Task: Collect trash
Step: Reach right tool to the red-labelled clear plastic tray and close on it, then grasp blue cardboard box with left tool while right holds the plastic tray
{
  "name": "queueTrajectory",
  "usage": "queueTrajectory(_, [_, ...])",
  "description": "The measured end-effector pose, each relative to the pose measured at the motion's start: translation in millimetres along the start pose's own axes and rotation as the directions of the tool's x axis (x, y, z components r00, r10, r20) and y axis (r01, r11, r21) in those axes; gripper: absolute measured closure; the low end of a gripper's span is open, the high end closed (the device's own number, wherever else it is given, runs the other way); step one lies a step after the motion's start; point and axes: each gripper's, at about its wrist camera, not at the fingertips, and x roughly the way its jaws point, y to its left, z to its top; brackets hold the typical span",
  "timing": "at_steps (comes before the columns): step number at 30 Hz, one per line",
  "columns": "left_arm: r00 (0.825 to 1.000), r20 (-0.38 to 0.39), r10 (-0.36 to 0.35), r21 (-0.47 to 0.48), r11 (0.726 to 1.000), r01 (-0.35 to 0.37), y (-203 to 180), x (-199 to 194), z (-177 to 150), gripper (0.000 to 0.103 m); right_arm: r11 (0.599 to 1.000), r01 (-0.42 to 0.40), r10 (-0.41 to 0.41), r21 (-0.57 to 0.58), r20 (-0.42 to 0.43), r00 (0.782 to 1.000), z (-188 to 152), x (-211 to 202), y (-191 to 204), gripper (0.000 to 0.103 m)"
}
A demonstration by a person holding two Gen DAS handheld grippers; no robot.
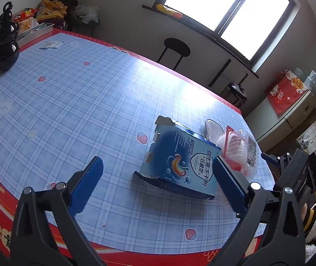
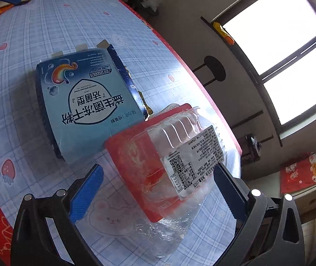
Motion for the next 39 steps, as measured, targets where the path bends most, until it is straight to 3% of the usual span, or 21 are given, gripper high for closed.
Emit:
queueTrajectory(5, [1.0, -0.015, 0.004, -0.011, 1.0, -0.005, 12, 5, 1, 0.006, 0.992, 0.104, -0.108, -0.069, -0.044, 0.993, -1, 20, 14, 0.005])
queueTrajectory(11, [0.999, -0.043, 0.001, -0.008, 1.0, -0.001, 18, 13, 1, 0.006, 0.965, 0.198, -0.206, -0.17, -0.036, 0.978, 0, 31, 38, 0.005])
queueTrajectory(17, [0.998, -0.059, -0.001, 0.022, 1.0, 0.002, 17, 15, 3, 0.006, 0.95, 0.27, -0.286, -0.158, -0.09, 0.954, 1, 49, 37, 0.005])
queueTrajectory(21, [0.998, -0.065, -0.004, 0.021, 1.0, 0.005, 19, 17, 4, 0.006, 0.96, 0.247, -0.261, -0.134, -0.094, 0.961, 2, 49, 31, 0.005])
queueTrajectory(30, [0.997, -0.068, -0.026, 0.032, 0.999, 0.029, 14, 19, 6, 0.006, 0.987, 0.144, -0.138, 0.077, -0.076, 0.988, 6, 19, -16, 0.038])
queueTrajectory(35, [0.996, -0.079, -0.036, 0.047, 0.998, 0.04, 8, 23, 6, 0.006, 0.963, 0.078, -0.068, 0.256, -0.049, 0.997, -2, -3, -50, 0.049])
queueTrajectory(39, [0.995, -0.094, -0.045, 0.065, 0.997, 0.051, 4, 28, 4, 0.006, 0.926, 0.022, -0.019, 0.377, -0.011, 1.0, -11, -15, -76, 0.052])
